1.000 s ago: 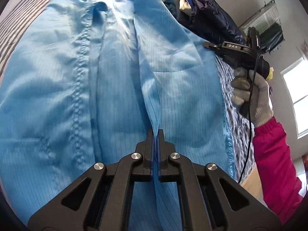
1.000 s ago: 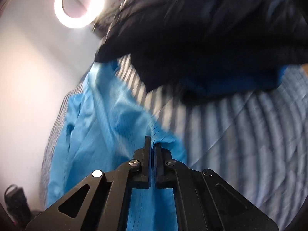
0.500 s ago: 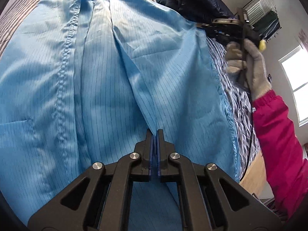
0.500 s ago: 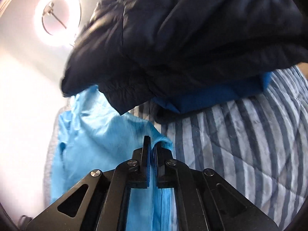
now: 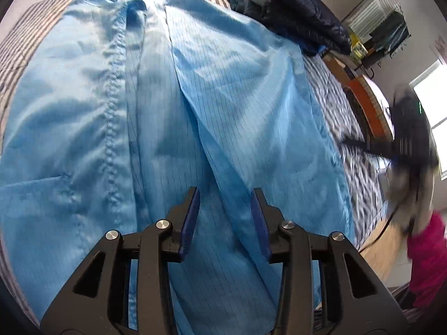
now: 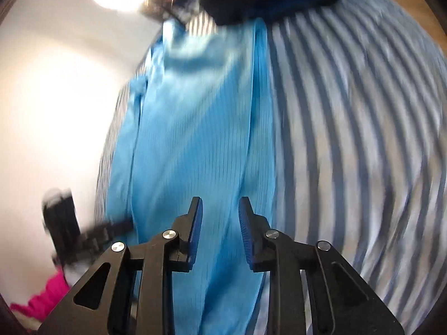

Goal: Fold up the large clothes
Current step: 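Grasp the unfolded coat side edge with the right gripper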

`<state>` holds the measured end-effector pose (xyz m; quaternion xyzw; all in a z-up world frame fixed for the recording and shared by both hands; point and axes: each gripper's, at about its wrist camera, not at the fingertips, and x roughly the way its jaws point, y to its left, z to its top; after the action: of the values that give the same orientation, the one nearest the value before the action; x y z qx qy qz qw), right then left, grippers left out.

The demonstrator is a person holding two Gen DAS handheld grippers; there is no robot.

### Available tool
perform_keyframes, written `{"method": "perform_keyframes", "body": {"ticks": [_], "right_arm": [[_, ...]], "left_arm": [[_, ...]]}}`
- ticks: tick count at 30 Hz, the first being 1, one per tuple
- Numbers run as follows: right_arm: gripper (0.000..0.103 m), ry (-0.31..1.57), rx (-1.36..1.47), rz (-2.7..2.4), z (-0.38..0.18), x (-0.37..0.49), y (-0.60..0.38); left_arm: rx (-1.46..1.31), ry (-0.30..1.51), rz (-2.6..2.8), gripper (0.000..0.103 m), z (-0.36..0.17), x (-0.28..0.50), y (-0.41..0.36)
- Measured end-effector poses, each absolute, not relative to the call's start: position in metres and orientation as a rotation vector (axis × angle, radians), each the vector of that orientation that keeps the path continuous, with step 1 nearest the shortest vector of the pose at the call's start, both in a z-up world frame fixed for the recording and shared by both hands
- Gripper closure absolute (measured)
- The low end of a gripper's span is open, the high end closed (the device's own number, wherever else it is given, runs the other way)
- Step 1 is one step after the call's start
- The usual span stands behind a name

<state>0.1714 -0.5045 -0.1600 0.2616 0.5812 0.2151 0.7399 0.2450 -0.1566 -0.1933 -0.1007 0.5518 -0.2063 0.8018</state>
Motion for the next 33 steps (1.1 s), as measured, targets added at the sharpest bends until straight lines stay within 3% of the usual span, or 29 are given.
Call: {"method": "perform_keyframes", "body": {"ticks": [7, 8, 9, 12, 16, 23, 26, 28, 30, 32, 33], "right_arm": [[0.078, 1.368, 0.520, 0.565, -0.180, 0.123, -0.462], [0.082, 1.363, 0.501, 0.556, -0.180, 0.120, -0.458], [0.097, 1.350, 0.485, 0.544, -0.178, 0.118, -0.454], [0.102, 1.296, 0.396, 0.501, -0.163, 0.121, -0.446], [0.103, 1.238, 0.317, 0.392, -0.145, 0.131, -0.453], [0.102, 1.258, 0.535, 0.449, -0.157, 0.113, -0.481], [0.091, 1.264, 0.538, 0.499, -0.163, 0.107, -0.461], [0.067, 1.272, 0.535, 0.525, -0.167, 0.100, -0.450], [0.066, 1.276, 0.526, 0.537, -0.173, 0.097, -0.436], [0.081, 1.286, 0.493, 0.575, -0.177, 0.091, -0.420], [0.101, 1.286, 0.460, 0.589, -0.176, 0.089, -0.411]], "left_arm": [[-0.138, 1.169, -0.417, 0.065, -0.186, 0.261, -0.176], [-0.130, 1.180, -0.416, 0.065, -0.188, 0.263, -0.179], [-0.124, 1.197, -0.419, 0.065, -0.192, 0.265, -0.182], [-0.104, 1.233, -0.401, 0.065, -0.202, 0.269, -0.187], [-0.043, 1.242, -0.358, 0.065, -0.211, 0.265, -0.181], [-0.017, 1.189, -0.357, 0.065, -0.201, 0.241, -0.159], [0.001, 1.178, -0.364, 0.065, -0.198, 0.234, -0.158], [0.015, 1.181, -0.366, 0.065, -0.200, 0.229, -0.161], [0.036, 1.185, -0.371, 0.065, -0.203, 0.224, -0.166], [0.042, 1.184, -0.379, 0.065, -0.203, 0.220, -0.169], [0.043, 1.183, -0.383, 0.065, -0.203, 0.218, -0.170]]}}
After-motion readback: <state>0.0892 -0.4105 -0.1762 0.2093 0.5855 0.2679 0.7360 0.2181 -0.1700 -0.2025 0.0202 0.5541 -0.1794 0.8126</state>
